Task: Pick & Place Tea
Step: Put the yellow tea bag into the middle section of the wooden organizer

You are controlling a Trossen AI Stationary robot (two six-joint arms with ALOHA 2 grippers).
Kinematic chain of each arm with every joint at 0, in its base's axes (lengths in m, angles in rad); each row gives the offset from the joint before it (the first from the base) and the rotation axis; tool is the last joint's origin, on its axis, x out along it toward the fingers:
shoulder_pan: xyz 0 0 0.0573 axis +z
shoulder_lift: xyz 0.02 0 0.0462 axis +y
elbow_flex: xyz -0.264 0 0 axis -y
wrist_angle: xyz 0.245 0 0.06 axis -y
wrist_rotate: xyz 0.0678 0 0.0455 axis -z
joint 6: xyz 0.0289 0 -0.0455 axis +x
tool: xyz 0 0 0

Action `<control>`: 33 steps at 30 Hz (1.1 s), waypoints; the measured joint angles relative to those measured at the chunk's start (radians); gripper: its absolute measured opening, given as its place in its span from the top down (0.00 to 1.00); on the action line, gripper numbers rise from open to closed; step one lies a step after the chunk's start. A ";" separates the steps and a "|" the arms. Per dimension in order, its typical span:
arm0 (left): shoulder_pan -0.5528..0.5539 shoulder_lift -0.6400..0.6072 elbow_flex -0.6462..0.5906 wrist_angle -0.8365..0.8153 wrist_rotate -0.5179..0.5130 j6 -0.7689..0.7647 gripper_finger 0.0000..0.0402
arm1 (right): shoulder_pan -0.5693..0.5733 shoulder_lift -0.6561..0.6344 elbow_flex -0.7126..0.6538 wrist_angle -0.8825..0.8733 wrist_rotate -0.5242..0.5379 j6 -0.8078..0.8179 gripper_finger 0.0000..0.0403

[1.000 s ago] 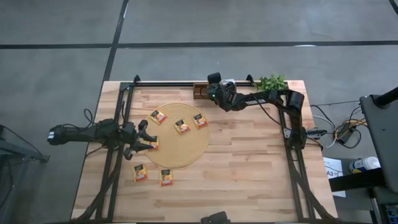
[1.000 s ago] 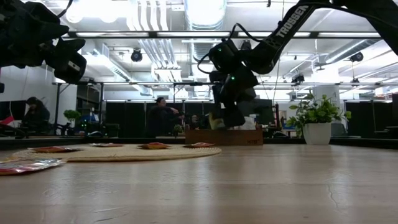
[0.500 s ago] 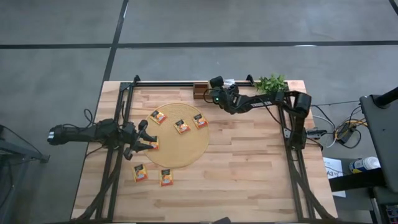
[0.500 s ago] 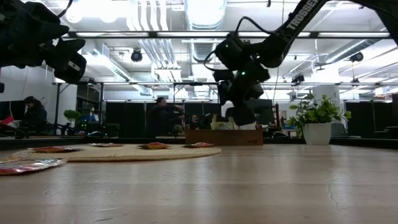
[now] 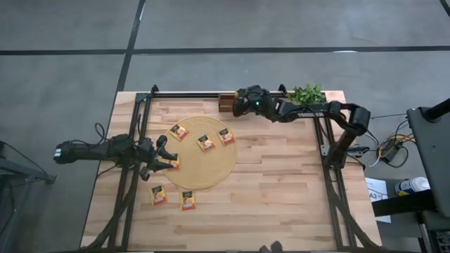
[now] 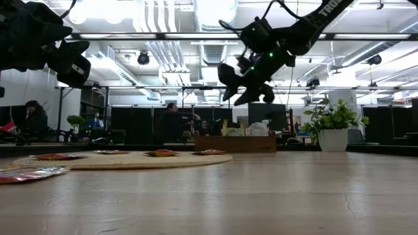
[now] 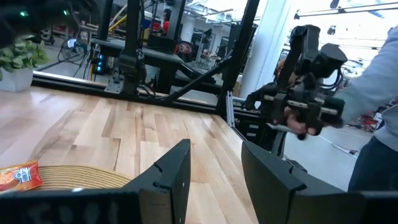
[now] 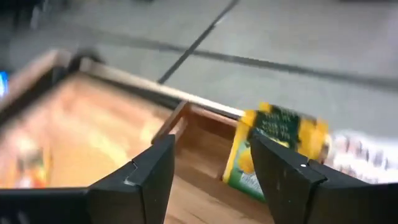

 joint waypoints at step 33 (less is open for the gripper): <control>0.000 0.000 0.000 0.000 0.000 0.000 0.66 | -0.057 0.165 0.164 -0.328 0.033 -0.818 0.48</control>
